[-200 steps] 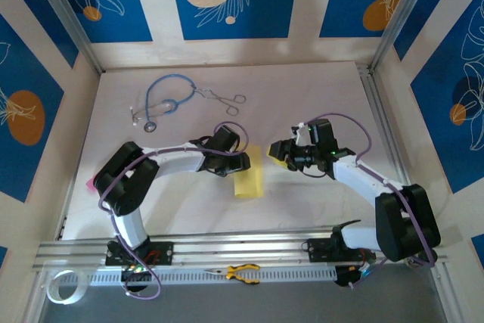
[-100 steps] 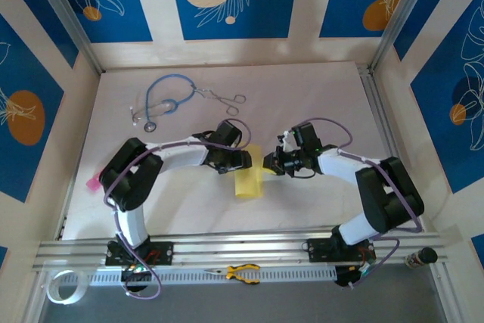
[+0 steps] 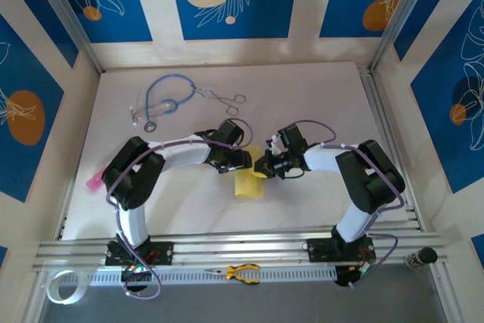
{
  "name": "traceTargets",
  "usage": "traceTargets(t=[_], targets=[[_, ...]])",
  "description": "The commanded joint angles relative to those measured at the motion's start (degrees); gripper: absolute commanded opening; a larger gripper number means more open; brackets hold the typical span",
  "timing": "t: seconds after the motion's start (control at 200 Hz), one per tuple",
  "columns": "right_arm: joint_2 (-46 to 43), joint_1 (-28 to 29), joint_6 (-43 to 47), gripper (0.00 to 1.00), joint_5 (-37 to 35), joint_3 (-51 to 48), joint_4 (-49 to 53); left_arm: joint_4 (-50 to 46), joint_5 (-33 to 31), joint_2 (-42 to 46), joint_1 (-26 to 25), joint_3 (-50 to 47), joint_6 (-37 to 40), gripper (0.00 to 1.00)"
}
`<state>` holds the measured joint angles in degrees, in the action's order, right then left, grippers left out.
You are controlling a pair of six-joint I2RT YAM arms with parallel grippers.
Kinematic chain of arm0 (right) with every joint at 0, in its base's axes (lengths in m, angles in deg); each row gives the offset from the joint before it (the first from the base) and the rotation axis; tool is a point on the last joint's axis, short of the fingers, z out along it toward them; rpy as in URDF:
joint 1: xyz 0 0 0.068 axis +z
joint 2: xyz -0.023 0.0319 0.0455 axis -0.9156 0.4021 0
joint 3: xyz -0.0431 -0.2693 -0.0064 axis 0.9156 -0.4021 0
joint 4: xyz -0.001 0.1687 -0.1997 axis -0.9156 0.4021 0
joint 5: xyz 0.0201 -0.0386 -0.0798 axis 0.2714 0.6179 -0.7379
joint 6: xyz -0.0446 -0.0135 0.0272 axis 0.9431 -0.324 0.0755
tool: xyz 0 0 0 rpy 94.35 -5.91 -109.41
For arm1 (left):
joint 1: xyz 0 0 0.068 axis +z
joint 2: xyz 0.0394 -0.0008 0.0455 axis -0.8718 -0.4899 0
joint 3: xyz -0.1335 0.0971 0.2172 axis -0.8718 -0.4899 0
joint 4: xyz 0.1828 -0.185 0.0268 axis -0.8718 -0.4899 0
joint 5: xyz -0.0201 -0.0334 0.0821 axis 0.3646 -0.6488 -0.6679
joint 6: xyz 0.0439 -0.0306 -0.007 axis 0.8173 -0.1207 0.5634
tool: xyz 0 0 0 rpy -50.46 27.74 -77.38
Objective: Fold a paper plane with a square sheet of paper (pick it up from the middle)
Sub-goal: First fold the square sheet of paper in half at the center of the table.
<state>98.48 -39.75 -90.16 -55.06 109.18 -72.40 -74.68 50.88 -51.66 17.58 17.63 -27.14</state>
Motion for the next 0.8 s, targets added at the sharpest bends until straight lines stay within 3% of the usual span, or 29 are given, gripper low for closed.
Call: traceTargets(t=[0.0, 0.44, 0.61, 0.795], targets=[[2.20, 0.45, -0.32, 0.05, -0.57, 1.04, 0.17, 3.14, 1.61, -4.16, -1.56, -0.25, 0.30, 0.63], [2.69, 0.35, 1.12, 0.03, -6.54, -0.19, 4.59, 6.97, 3.92, 2.41, -0.48, -3.17, -0.05, 0.66], [2.60, 0.26, 0.73, 0.03, -5.63, -0.12, 4.07, 16.71, 8.52, 5.13, 1.52, -9.29, -2.97, 0.58], [2.60, 0.18, 0.68, 0.03, -5.22, -0.03, 3.93, 17.43, 8.16, 5.31, 2.31, -11.15, -3.31, 0.51]])
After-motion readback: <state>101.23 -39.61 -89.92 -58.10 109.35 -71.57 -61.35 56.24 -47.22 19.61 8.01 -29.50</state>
